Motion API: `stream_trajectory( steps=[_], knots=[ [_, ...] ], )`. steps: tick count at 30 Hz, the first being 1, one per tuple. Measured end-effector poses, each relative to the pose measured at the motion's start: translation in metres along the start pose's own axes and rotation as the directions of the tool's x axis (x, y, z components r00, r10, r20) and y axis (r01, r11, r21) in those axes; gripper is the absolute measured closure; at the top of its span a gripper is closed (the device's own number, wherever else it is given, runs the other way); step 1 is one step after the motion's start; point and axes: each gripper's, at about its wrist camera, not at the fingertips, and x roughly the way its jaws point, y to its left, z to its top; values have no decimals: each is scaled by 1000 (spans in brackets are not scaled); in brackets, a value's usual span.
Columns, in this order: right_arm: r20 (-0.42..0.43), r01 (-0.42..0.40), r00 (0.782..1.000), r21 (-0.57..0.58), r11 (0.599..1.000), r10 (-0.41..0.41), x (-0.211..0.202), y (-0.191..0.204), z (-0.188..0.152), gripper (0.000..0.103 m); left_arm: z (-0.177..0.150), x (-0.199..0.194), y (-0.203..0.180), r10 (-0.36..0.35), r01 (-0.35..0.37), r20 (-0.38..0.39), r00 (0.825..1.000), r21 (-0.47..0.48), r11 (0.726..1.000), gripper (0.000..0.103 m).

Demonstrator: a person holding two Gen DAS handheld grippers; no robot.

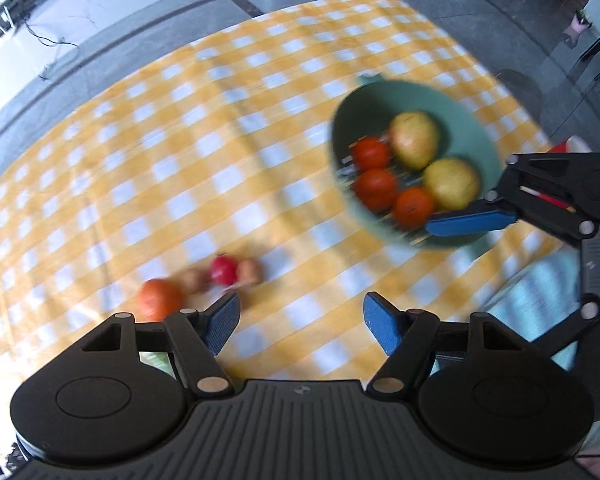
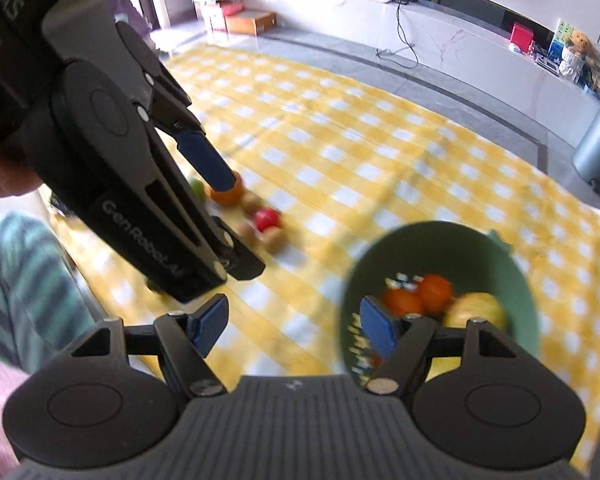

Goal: Organize fruits
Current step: 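Move both grippers back from the colander toward the loose fruit, then grasp a second orange with the left gripper while the right grasps another kiwi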

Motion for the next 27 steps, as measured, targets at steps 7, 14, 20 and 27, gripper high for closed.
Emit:
stream_trajectory(
  steps=[7,14,20,27],
  knots=[
    [78,9,997,66,998,-14,38,37,-7,38,-34,21,29,123,-118,-29,992,118,986,23],
    [125,65,989,132,989,-82,85,41,-11,52,-46,40,54,175,-172,3,985,198,965,25],
    [163,82,980,205,975,-116,111,31,-11,63,-50,56,59,208,-224,90,974,263,938,25],
    [194,58,974,281,958,-116,136,19,-9,68,-43,68,77,174,-202,134,976,231,952,25]
  ],
)
